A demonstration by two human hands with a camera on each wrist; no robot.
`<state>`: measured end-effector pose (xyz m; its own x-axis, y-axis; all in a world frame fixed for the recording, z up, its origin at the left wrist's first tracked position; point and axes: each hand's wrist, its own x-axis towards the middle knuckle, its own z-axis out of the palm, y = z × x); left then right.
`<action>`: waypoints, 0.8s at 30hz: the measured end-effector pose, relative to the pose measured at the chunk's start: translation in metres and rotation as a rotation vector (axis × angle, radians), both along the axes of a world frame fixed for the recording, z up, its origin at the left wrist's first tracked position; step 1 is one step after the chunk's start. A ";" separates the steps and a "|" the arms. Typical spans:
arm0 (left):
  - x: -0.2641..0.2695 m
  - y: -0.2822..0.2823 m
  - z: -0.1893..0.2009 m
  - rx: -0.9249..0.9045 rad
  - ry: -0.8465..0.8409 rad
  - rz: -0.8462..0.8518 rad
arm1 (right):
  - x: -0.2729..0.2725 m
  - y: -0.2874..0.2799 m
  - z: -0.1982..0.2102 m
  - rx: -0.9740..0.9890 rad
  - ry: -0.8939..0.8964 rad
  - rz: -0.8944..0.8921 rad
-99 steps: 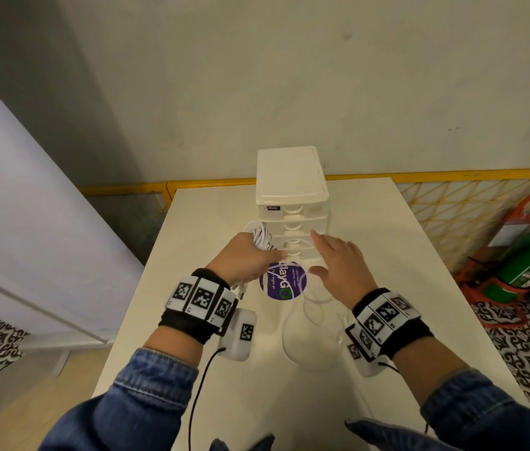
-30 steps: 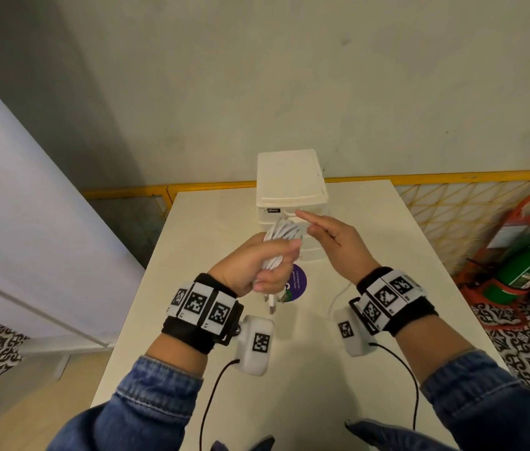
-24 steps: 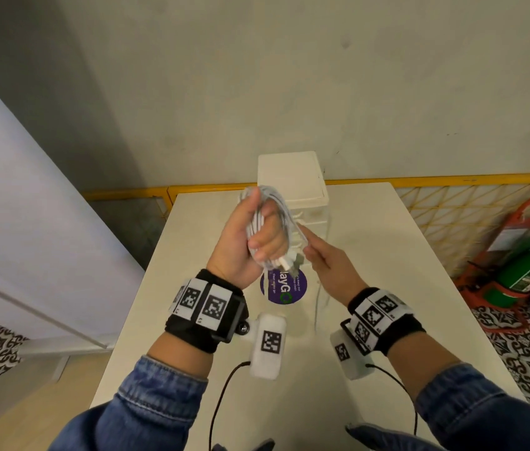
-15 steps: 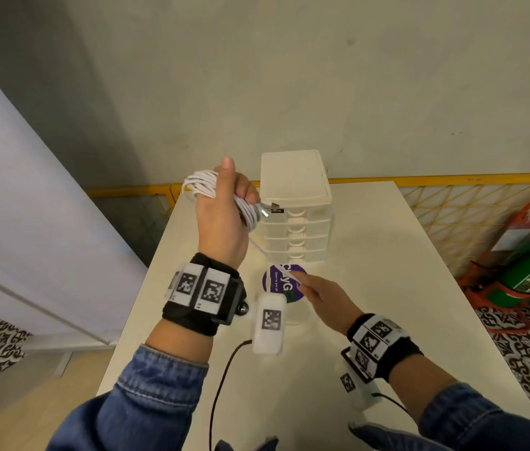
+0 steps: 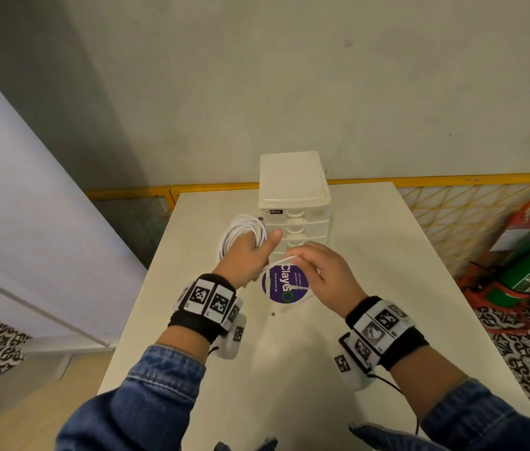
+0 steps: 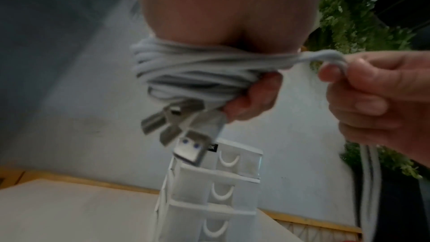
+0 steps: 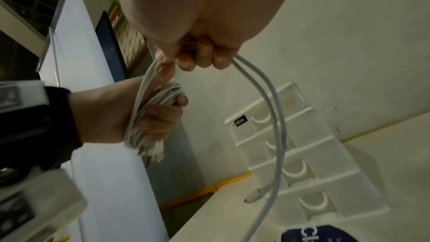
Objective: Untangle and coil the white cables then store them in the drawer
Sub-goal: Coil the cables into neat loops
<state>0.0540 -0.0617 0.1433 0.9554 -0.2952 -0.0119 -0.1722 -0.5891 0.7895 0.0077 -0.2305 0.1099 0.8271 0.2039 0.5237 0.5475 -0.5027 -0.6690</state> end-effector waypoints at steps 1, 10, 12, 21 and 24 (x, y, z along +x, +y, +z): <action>-0.003 0.000 -0.002 -0.033 0.072 -0.056 | 0.002 -0.002 0.004 0.016 -0.018 -0.013; -0.028 -0.012 0.004 -0.437 0.496 -0.413 | 0.015 -0.018 0.016 0.280 0.128 -0.019; -0.030 -0.012 0.014 -0.619 0.540 -0.477 | 0.015 -0.019 0.014 0.409 0.206 -0.028; -0.018 -0.010 0.050 -1.240 0.560 -0.660 | 0.002 0.001 -0.018 0.261 0.338 -0.041; -0.017 -0.011 0.043 -1.330 0.535 -0.600 | -0.002 0.016 -0.005 0.413 0.454 0.028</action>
